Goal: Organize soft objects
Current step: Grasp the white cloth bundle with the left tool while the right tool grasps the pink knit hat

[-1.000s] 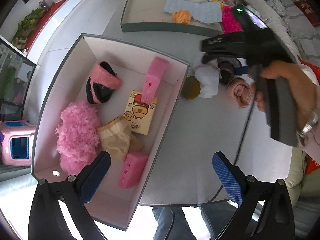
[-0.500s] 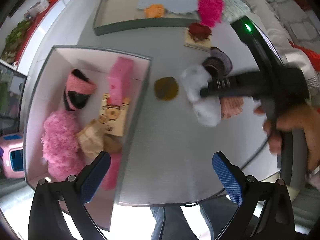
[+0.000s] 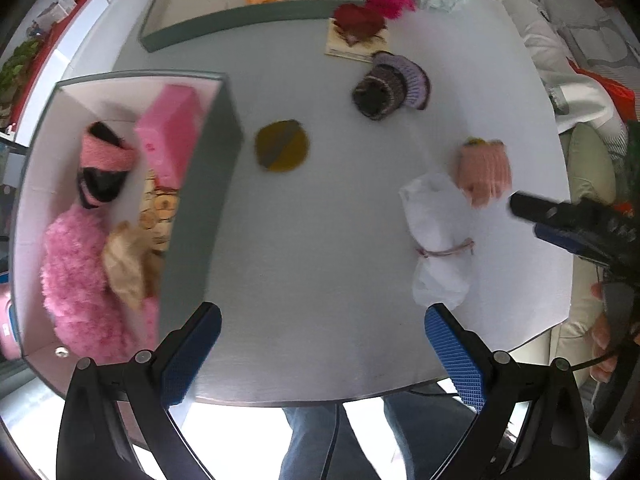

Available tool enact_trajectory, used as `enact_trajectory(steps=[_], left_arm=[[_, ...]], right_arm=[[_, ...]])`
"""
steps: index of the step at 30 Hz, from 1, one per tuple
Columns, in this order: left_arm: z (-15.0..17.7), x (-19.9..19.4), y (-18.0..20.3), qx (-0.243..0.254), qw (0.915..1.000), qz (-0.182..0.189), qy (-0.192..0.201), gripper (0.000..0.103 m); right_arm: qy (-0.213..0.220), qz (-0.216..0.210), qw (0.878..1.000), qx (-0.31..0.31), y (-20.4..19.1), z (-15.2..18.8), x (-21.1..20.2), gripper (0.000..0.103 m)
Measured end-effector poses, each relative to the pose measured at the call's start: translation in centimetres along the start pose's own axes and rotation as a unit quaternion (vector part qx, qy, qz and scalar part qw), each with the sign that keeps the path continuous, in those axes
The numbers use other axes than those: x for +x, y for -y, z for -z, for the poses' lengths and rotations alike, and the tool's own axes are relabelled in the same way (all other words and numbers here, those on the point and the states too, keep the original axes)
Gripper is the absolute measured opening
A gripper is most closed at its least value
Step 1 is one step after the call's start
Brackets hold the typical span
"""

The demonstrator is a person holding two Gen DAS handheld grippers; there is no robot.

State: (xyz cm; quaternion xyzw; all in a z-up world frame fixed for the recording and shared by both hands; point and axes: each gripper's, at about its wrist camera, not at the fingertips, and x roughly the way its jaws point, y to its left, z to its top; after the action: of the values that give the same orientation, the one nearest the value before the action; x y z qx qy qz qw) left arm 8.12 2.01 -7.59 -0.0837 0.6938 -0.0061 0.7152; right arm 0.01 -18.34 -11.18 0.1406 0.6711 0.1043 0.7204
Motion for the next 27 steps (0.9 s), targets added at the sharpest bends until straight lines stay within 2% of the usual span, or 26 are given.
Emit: enact_trajectory(steps=[3,7,9,15,18,20,22,27], left_arm=[[-0.9,1.1,2.1,0.010,0.9999,0.004,-0.001,0.102],[-2.3,3.0,5.5,0.020,0.9997,0.009,-0.004,0.102],[-2.9,4.3,7.1,0.024,0.9997,0.000,-0.002,0.102],[-3.4,7.7,10.4,0.042,0.9990,-0.017,-0.005,0.102],[-3.8,9.1,10.5,0.031,0.9988,-0.036,-0.011,0.102],[-4.3,9.8,10.0,0.018,0.9986,-0.049,-0.013,0.102],[-4.6,10.0,9.4,0.005,0.9989,-0.045,-0.013,0.102],[-5.1,9.7,7.8,-0.014,0.9986,-0.050,-0.006,0.102]], right_arm=[[0.030,0.000,0.998,0.057,2.5,0.0,-1.6,0.090],[0.015,0.026,0.994,0.101,4.8,2.6,-1.7,0.090],[0.008,0.039,0.992,0.118,5.9,3.5,-1.0,0.090],[0.005,0.040,0.988,0.151,9.6,5.1,-2.0,0.090],[0.017,0.033,0.988,0.150,9.9,4.0,-2.5,0.090],[0.023,0.017,0.989,0.142,8.5,2.4,-1.7,0.090],[0.028,-0.002,0.990,0.138,7.9,0.6,-1.4,0.090],[0.005,-0.023,0.993,0.119,5.0,-3.3,2.0,0.090]])
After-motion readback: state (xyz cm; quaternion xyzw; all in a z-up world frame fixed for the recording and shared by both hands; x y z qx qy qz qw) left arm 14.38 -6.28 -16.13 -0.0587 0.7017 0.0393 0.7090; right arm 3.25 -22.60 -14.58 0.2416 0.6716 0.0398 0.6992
